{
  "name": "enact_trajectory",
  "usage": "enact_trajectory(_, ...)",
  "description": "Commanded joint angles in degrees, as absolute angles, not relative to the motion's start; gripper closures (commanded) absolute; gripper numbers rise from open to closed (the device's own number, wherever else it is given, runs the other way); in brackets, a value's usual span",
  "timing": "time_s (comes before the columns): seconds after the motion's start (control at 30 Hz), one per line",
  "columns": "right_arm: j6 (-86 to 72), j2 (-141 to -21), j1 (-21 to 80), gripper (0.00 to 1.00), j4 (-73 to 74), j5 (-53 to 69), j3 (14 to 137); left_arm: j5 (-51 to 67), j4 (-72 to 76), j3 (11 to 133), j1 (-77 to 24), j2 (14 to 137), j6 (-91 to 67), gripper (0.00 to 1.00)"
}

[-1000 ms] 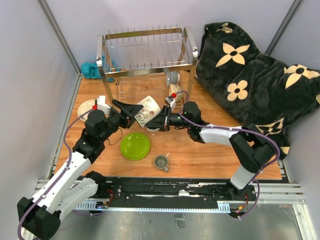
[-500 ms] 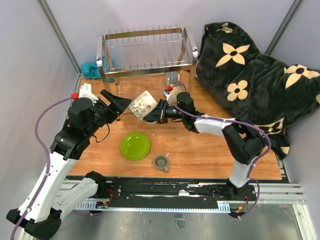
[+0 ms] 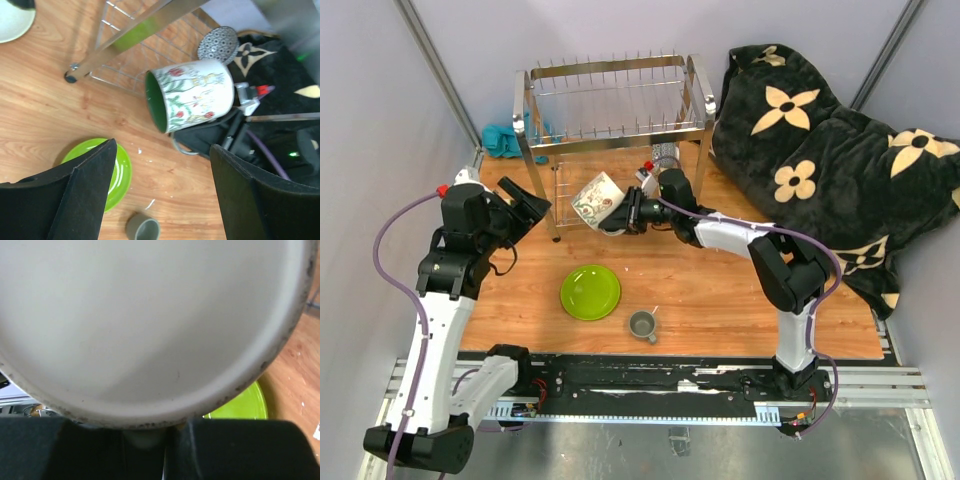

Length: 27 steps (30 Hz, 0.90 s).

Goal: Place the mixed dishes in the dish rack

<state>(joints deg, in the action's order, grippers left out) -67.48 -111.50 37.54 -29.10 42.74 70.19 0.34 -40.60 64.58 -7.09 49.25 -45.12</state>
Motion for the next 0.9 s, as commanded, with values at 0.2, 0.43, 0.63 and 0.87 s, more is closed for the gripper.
enact_trajectory(0.2, -57.08, -115.98, 37.0, 0.99, -22.26, 42.81, 86.79, 1.33, -44.35, 63.52, -3.0, 48.69, -37.2, 0.12)
enact_trajectory(0.43, -50.08, -122.17, 36.74, 0.99, -12.44, 41.24, 98.16, -1.37, -46.75, 63.0, -2.81, 47.81, -35.63, 0.1)
enact_trajectory(0.63, -40.7, -126.04, 36.61, 0.99, -6.97, 37.29, 105.68, 0.36, -46.63, 59.08, -2.72, 45.88, -36.52, 0.1)
enact_trajectory(0.87, -31.49, -129.06, 36.85, 0.99, -5.21, 31.45, 109.48, -0.49, -48.38, 59.4, -2.42, 46.82, -33.63, 0.09)
